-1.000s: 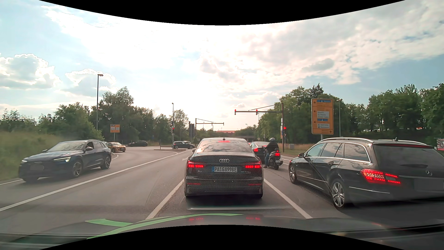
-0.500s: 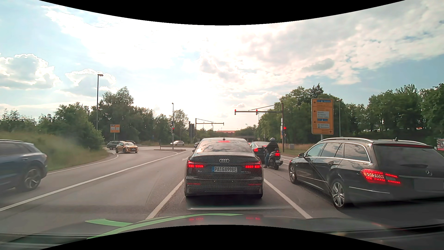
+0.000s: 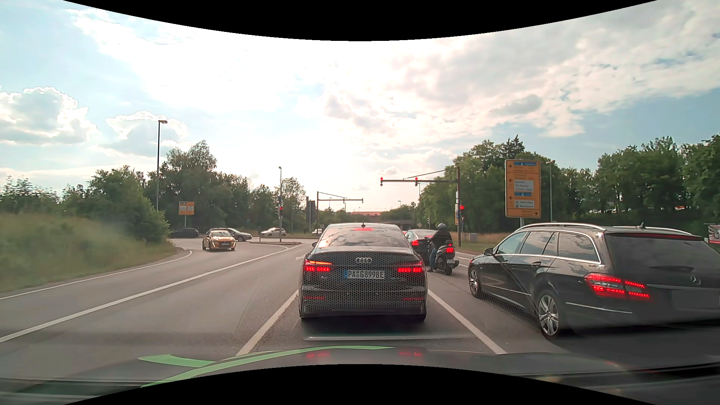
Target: Follow the waypoints while adhering to traffic rules and regulations
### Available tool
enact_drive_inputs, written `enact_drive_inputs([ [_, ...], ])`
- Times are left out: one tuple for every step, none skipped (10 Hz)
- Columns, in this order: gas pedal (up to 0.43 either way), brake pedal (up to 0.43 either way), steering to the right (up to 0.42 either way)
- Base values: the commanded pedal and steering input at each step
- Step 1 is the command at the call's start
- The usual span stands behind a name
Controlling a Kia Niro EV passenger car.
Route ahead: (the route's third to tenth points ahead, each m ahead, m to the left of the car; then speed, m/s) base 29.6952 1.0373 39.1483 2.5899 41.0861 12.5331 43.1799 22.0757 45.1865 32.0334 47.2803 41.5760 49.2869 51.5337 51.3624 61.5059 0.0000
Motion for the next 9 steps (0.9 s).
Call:
enact_drive_inputs([
  [0.0,0.293,-0.001],
  [0.0,0.293,-0.001],
  [0.0,0.293,-0.001],
  [0.0,0.293,-0.001],
  [0.0,0.293,-0.002],
  [0.0,0.293,-0.001],
  [0.0,0.293,-0.002],
  [0.0,0.293,-0.001],
  [0.0,0.293,-0.001],
])
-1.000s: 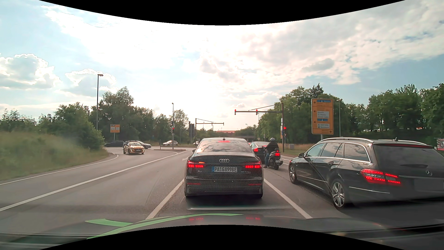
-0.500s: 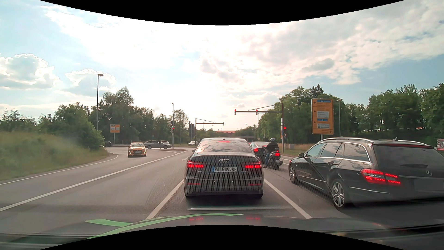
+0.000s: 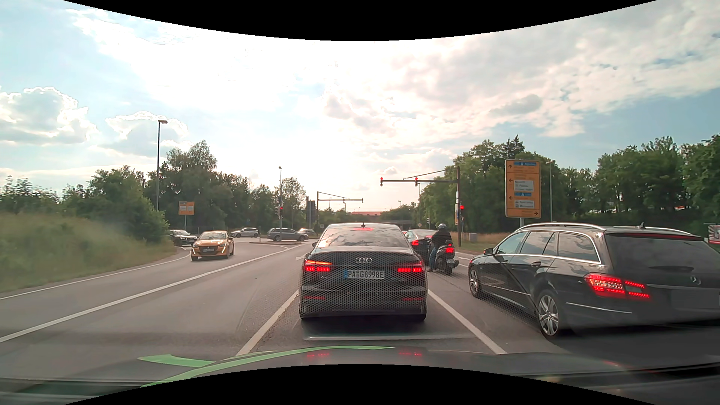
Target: Follow the waypoints while adhering to traffic rules and regulations
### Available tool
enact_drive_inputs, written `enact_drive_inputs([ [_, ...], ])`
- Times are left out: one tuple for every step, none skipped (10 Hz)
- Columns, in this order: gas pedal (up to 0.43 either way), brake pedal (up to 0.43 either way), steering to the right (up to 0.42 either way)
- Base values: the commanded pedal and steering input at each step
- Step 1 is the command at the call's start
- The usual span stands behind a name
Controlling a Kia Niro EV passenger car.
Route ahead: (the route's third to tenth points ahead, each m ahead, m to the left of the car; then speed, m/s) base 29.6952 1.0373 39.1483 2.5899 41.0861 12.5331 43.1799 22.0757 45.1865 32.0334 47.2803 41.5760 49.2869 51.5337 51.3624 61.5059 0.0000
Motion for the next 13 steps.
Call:
enact_drive_inputs([
  [0.0,0.293,-0.001],
  [0.0,0.293,-0.001],
  [0.0,0.293,-0.002],
  [0.0,0.287,-0.001],
  [0.0,0.293,-0.001],
  [0.0,0.293,-0.001],
  [0.0,0.293,-0.001],
  [0.0,0.293,-0.002],
  [0.0,0.293,-0.001],
  [0.0,0.293,-0.001],
  [0.0,0.293,-0.002],
  [0.0,0.293,-0.001],
  [0.0,0.293,-0.001],
])
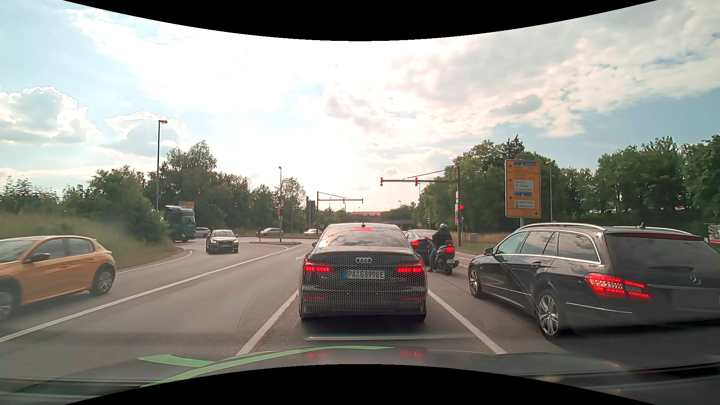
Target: Follow the waypoints while adhering to traffic rules and regulations
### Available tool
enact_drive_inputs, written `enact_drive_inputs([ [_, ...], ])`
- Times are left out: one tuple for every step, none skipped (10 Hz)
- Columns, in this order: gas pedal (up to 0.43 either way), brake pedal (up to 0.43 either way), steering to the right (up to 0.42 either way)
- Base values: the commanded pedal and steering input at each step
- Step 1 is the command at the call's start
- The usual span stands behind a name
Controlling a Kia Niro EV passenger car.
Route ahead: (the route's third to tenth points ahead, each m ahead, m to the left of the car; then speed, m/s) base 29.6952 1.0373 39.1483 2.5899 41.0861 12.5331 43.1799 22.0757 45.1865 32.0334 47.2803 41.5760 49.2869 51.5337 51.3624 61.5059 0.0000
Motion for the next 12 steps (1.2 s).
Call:
enact_drive_inputs([
  [0.0,0.293,-0.002],
  [0.0,0.293,-0.001],
  [0.0,0.293,-0.001],
  [0.0,0.293,-0.001],
  [0.0,0.293,-0.002],
  [0.0,0.293,-0.002],
  [0.0,0.293,-0.001],
  [0.0,0.293,-0.001],
  [0.0,0.293,-0.001],
  [0.0,0.293,-0.002],
  [0.0,0.293,-0.001],
  [0.0,0.299,-0.001],
])
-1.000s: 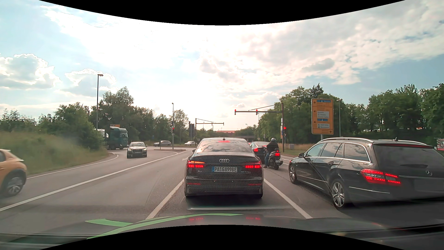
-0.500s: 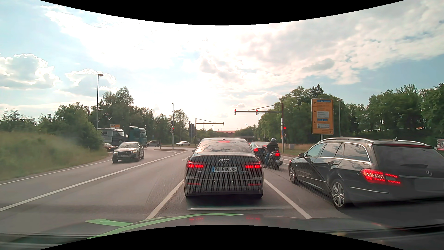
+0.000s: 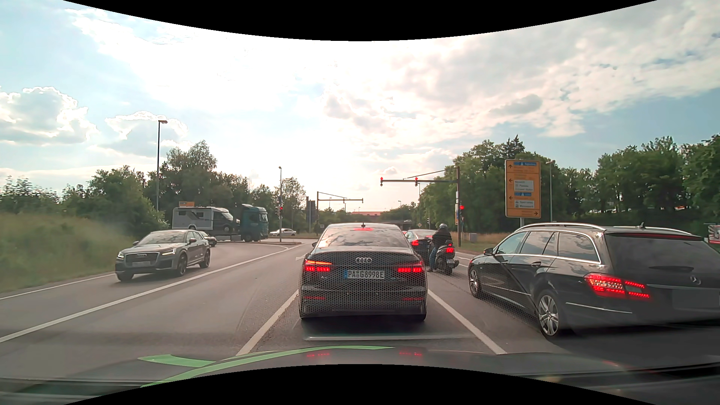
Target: Follow the waypoints while adhering to traffic rules and regulations
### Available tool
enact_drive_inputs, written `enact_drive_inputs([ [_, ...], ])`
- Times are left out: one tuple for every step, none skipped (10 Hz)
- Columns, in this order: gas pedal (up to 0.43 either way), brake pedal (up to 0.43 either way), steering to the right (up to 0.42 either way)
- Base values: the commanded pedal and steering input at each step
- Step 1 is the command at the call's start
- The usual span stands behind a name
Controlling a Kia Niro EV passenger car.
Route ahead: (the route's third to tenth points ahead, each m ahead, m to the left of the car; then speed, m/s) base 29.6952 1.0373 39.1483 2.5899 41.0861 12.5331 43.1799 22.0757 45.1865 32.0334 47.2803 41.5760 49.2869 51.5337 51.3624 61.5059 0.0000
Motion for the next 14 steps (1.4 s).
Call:
enact_drive_inputs([
  [0.0,0.293,-0.001],
  [0.0,0.299,-0.001],
  [0.0,0.293,-0.001],
  [0.0,0.293,-0.001],
  [0.0,0.293,-0.001],
  [0.0,0.299,-0.001],
  [0.0,0.293,-0.001],
  [0.0,0.293,-0.001],
  [0.0,0.293,-0.002],
  [0.0,0.299,-0.001],
  [0.0,0.293,-0.001],
  [0.0,0.293,-0.001],
  [0.0,0.293,-0.001],
  [0.0,0.293,-0.002],
])
